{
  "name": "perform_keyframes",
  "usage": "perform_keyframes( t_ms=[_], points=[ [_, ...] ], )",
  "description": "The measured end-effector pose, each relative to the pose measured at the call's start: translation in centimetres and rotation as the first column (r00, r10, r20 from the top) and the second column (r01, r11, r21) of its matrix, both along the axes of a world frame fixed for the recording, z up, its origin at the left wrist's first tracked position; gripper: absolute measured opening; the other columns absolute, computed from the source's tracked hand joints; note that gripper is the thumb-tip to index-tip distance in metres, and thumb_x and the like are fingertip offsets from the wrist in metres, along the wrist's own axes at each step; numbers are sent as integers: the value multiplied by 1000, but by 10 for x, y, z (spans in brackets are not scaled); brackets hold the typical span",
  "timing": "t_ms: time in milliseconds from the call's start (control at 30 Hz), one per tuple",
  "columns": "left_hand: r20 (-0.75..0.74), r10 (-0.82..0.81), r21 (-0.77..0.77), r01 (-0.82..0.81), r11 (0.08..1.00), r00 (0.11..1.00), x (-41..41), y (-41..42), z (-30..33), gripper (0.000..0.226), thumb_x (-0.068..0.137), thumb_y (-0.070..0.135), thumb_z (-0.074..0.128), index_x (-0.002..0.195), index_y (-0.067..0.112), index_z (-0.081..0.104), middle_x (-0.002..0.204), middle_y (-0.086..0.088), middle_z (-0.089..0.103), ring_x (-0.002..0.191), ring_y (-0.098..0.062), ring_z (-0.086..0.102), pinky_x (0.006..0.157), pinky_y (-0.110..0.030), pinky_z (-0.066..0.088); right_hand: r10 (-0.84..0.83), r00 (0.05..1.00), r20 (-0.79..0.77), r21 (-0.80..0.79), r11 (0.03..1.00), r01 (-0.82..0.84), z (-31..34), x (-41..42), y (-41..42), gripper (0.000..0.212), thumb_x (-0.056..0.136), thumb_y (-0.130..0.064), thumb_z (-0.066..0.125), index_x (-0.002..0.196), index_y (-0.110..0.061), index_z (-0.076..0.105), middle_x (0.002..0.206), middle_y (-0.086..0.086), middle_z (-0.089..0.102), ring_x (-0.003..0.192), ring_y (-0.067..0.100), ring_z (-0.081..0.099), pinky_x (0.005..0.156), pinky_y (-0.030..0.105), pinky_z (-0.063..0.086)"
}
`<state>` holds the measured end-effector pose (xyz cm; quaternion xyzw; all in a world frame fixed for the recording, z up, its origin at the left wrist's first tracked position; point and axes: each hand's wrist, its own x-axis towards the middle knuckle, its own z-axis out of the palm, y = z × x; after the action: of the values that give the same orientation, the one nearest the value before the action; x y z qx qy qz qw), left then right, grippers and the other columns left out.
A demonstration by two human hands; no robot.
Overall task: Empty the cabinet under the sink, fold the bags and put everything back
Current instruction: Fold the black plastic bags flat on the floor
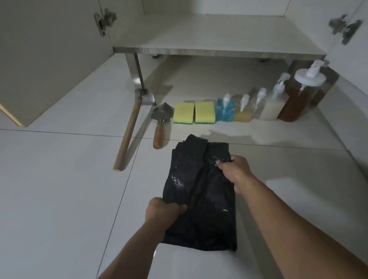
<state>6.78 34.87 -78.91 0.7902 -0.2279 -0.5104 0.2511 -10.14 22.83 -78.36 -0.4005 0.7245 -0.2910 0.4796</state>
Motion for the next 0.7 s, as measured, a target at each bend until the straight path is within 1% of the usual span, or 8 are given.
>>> perform_keyframes(
  t_ms=[67,100,167,300,400,500,600,700],
  points=[
    [-286,61,52,-48,997,956,4,-4,24,42,69,10,83,104,-3,64,95,-17,72,87,-33,69,76,-40,59,23,1000,-12,-39,999,-24,28,-4,-1,6,89,-18,67,88,-12,66,91,10,70,85,27,68,81,38,58],
    [-371,61,64,-40,997,926,4,-4,40,43,69,9,82,107,-3,64,97,-17,72,89,-34,69,78,-42,59,40,999,-19,-63,997,-41,47,-7,-3,5,90,-17,65,88,-12,65,90,9,69,85,26,68,79,37,57],
    [-503,77,69,-49,996,861,3,-1,77,42,71,9,80,109,-2,65,99,-18,73,93,-36,69,86,-46,56,75,997,-32,-118,990,-78,94,-11,-8,4,92,-15,63,90,-13,65,91,8,69,84,24,67,77,34,55],
    [-697,160,99,-127,987,699,-8,4,162,34,76,10,71,106,-4,66,104,-23,71,94,-39,69,86,-47,54,147,987,-59,-179,971,-156,200,-19,-22,6,92,-16,63,96,-12,66,94,9,69,87,26,67,81,40,57],
    [-742,123,45,-135,990,658,-14,-3,228,38,75,6,68,112,-4,63,107,-25,70,93,-41,69,80,-48,56,181,981,-77,-191,963,-192,278,-23,-37,11,91,-16,63,99,-8,65,97,10,69,88,26,67,78,37,57],
    [-697,27,-57,-94,994,717,-11,-21,291,46,73,6,71,118,2,61,112,-20,69,102,-40,66,84,-48,56,189,975,-114,-190,959,-208,347,-23,-56,15,93,-18,62,100,-5,65,95,10,67,82,22,63,65,27,50],
    [-592,-7,-161,-109,981,806,-2,-50,342,50,72,3,74,120,4,61,111,-18,70,103,-40,66,90,-53,53,191,980,-50,-184,963,-197,402,-13,-81,22,91,-26,62,98,-6,64,96,13,70,87,29,68,79,40,57],
    [-531,57,-222,-203,954,845,13,-87,377,42,75,-4,72,116,3,62,106,-19,71,97,-40,67,87,-51,55,276,961,10,-128,954,-272,442,4,-109,18,82,-27,71,90,-12,65,89,6,70,81,23,68,78,37,56]
  ],
)
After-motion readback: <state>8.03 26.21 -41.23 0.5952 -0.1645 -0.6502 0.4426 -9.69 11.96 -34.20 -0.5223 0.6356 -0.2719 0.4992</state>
